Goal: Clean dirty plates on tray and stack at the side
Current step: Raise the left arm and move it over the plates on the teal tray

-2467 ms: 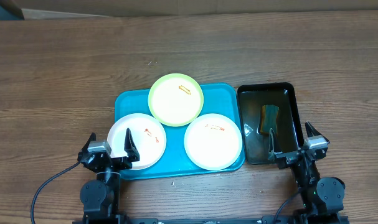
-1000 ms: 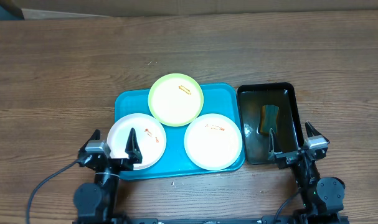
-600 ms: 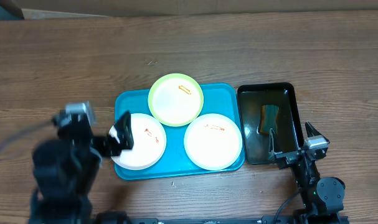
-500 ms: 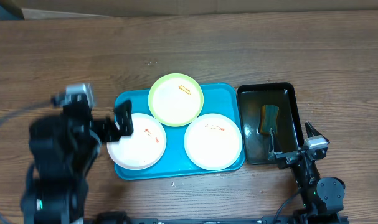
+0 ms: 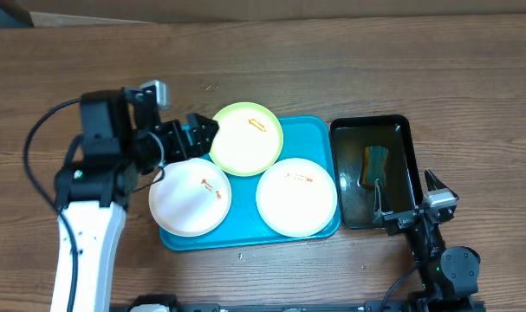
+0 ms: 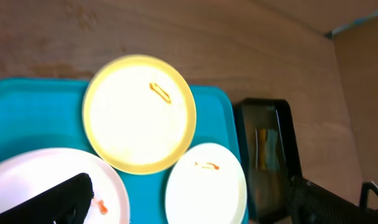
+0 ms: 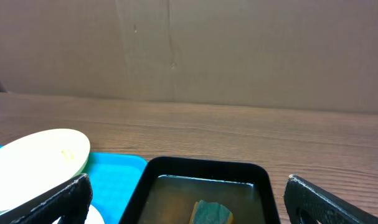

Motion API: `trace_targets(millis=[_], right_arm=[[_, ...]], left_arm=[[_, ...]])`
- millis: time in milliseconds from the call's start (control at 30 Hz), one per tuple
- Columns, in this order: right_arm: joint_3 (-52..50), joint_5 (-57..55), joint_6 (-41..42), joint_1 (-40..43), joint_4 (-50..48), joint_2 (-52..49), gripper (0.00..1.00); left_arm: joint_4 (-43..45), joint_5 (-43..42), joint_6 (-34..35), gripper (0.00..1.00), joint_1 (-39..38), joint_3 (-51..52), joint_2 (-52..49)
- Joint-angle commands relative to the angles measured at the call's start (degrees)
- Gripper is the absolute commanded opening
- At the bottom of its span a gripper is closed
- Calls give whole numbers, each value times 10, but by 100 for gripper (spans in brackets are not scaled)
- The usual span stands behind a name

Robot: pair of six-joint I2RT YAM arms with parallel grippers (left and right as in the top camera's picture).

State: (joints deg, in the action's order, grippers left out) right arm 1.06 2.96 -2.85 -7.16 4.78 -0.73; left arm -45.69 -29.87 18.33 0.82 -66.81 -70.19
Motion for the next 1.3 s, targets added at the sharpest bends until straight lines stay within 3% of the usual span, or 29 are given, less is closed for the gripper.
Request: trace_targets(millis=[0, 967, 1033, 1167, 1267], right_arm=[[-6, -3, -2, 2, -2, 5, 100], [-6, -3, -2, 2, -2, 5, 100], [-6, -3, -2, 2, -2, 5, 100], [-6, -3, -2, 2, -2, 5, 100], [-6, -3, -2, 2, -2, 5, 100]], left_arm=[[-1, -26, 19, 100, -19, -12, -24], [-26, 144, 14, 100, -106, -12, -45], [-34, 150, 14, 93, -107, -12, -45], [-54, 151, 14, 95, -106, -12, -45], [-63, 151, 14, 85, -106, -12, -45]])
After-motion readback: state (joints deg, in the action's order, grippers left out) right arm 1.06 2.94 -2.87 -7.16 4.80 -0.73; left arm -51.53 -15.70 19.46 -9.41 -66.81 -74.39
